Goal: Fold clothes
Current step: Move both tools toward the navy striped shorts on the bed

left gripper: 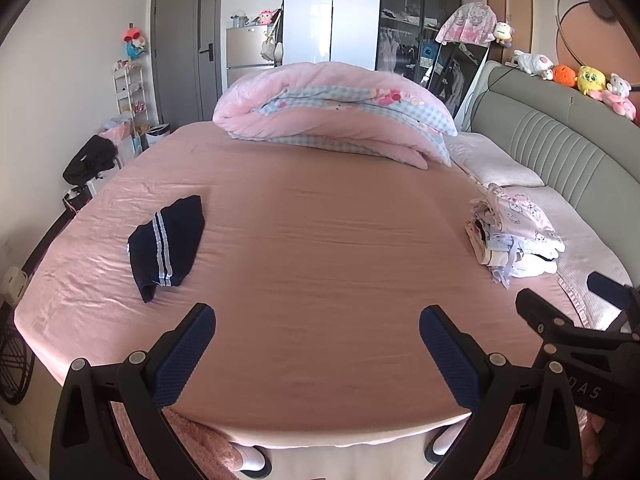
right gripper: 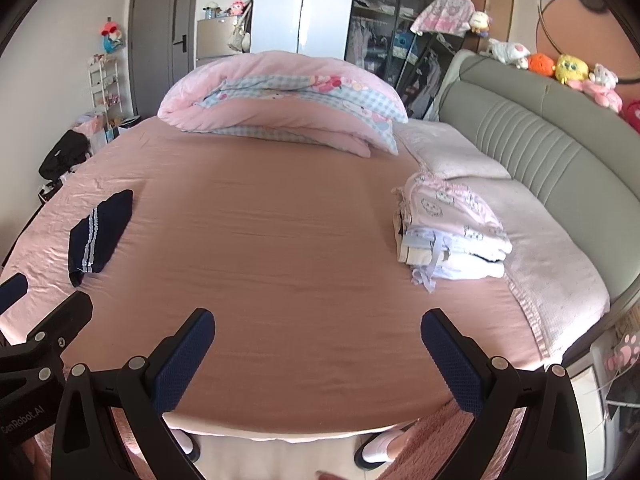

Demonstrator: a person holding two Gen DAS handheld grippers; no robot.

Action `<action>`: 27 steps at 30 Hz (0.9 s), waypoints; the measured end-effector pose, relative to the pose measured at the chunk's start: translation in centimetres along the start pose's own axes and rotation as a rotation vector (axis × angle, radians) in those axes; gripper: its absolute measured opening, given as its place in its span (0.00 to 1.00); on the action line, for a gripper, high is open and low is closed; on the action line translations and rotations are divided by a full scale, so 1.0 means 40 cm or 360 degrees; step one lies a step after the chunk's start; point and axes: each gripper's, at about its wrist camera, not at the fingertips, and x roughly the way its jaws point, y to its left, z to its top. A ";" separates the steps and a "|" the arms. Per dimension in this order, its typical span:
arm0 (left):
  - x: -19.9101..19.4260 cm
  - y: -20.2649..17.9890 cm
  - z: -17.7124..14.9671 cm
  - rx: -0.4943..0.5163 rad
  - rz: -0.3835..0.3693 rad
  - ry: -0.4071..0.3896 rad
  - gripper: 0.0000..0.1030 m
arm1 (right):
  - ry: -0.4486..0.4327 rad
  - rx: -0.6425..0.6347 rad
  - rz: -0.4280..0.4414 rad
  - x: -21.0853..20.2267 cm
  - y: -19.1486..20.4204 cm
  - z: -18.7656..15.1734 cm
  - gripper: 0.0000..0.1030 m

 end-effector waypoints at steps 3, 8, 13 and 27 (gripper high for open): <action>-0.004 0.008 0.005 -0.0008 -0.0021 -0.0024 1.00 | -0.0001 -0.0020 0.0086 0.003 -0.004 0.001 1.00; -0.041 0.059 0.006 -0.0047 0.0000 -0.0110 1.00 | 0.0002 -0.0132 0.0155 0.004 0.008 0.000 1.00; -0.054 0.120 0.009 -0.0101 0.0051 -0.0134 0.99 | 0.0123 -0.0196 0.0284 0.041 0.031 0.004 1.00; -0.054 0.339 -0.002 -0.0192 0.0279 -0.0093 0.91 | 0.0078 -0.0441 0.0615 0.081 0.214 -0.013 0.87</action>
